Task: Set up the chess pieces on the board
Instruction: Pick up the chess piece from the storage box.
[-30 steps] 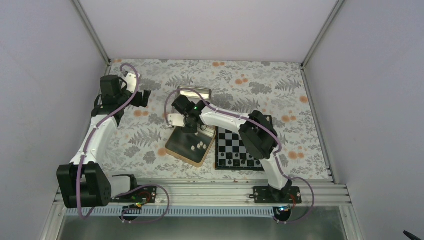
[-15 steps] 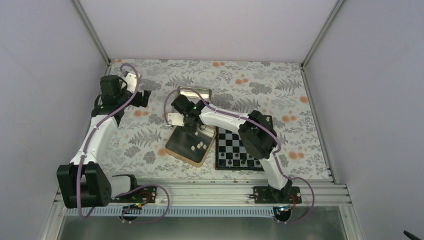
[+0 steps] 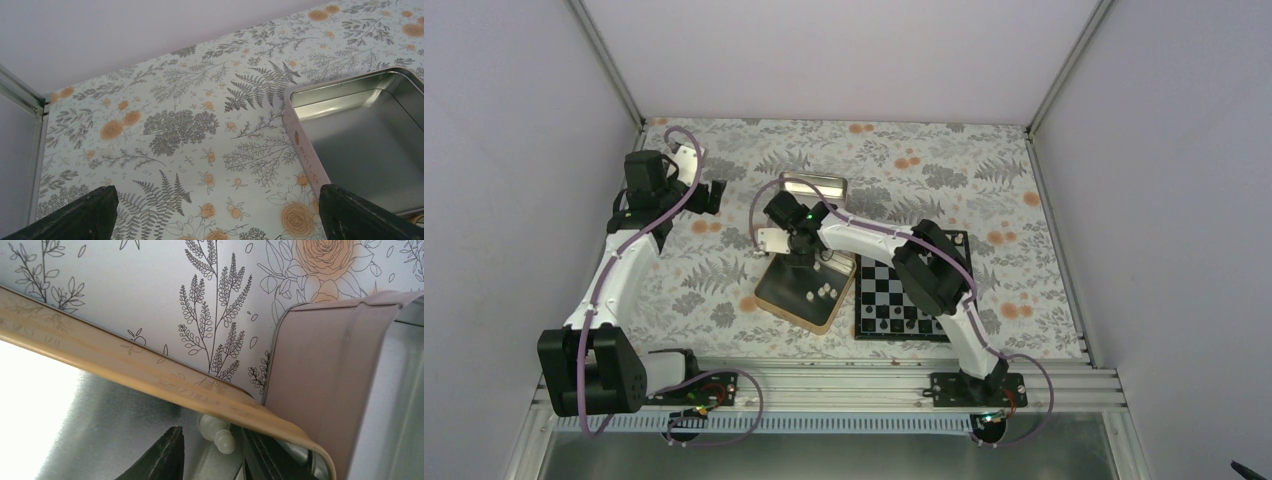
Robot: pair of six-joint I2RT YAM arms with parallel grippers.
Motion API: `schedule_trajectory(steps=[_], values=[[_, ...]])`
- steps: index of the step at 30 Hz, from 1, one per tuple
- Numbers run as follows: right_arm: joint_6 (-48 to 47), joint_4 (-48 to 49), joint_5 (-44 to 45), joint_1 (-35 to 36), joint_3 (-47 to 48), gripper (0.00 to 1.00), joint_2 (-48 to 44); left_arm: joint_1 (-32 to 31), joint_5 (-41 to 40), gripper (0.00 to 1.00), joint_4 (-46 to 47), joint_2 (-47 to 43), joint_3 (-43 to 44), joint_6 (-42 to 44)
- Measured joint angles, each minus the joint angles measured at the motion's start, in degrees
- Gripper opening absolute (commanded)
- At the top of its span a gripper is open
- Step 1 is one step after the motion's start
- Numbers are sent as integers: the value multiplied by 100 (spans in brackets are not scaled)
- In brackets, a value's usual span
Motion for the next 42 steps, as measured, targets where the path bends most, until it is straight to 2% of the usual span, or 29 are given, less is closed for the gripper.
schedule_trajectory(steps=[9, 20, 32, 36, 42], values=[[-4, 4, 0, -2, 0, 24, 7, 0, 7, 100, 0, 0, 0, 0], [-15, 20, -11, -2, 0, 6, 35, 0, 7, 100, 0, 0, 0, 0], [0, -98, -184, -9, 7, 4, -17, 0, 7, 100, 0, 0, 0, 0], [28, -402, -348, -50, -20, 5, -376, 0, 7, 100, 0, 2, 0, 0], [175, -728, -723, -402, -111, 5, -1919, 0, 7, 100, 0, 2, 0, 0]])
